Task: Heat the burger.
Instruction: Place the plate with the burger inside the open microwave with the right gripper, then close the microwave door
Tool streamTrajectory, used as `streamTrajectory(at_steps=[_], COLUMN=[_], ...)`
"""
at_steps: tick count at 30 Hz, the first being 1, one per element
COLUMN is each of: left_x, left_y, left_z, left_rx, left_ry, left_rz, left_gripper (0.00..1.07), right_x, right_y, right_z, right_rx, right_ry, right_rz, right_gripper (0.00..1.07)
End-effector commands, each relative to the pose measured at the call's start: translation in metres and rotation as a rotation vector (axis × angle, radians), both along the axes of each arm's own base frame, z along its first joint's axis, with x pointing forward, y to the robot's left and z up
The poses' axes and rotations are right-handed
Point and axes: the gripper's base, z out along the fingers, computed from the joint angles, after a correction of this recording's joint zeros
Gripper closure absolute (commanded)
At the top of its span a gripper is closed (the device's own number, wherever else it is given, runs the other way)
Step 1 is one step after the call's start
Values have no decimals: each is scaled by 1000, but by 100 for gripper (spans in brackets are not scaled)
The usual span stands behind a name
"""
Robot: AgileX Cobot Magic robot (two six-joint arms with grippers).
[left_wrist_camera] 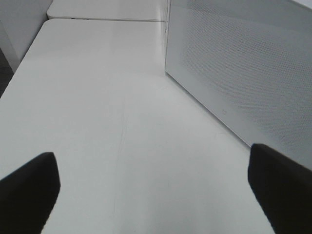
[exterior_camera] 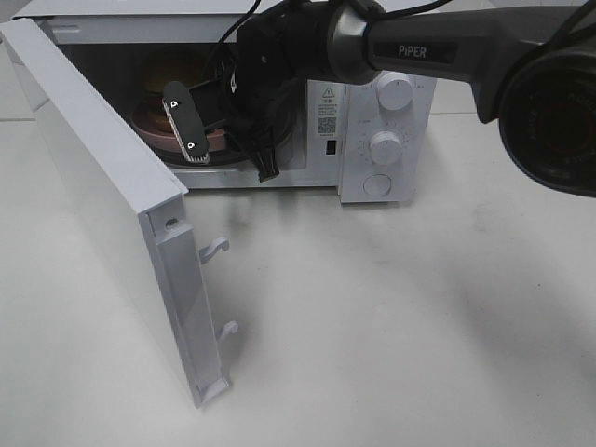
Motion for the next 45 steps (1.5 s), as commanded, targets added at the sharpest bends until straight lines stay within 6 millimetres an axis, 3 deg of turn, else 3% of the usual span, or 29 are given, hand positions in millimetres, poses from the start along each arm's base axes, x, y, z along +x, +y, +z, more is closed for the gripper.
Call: streamTrajectory(at_steps=[1,5,14,27,38,45], left_x=[-3,-3,-3,-3,-3,-3], left_y=[0,0,0,0,0,0], left_z=[-1,-1,-1,-1,-1,-1], left_rx=[0,0,0,0,0,0], left_ry=[-15,-15,-15,-15,-15,-15], left_rz=[-7,-7,-7,-7,-7,-7], left_gripper=[9,9,9,9,9,9], right_x=[1,-7,-21,-62,-94,-118], right_y=[-1,-5,-22,-57,-81,-109], right_z=[10,10,20,33,42,52], right_rx=[19,22,33,52,36,74], right_ry=[-14,5,-4,4,38,71], right_rz=[-17,-12,0,-4,-22,-112], right_gripper=[58,50,43,25,27,28])
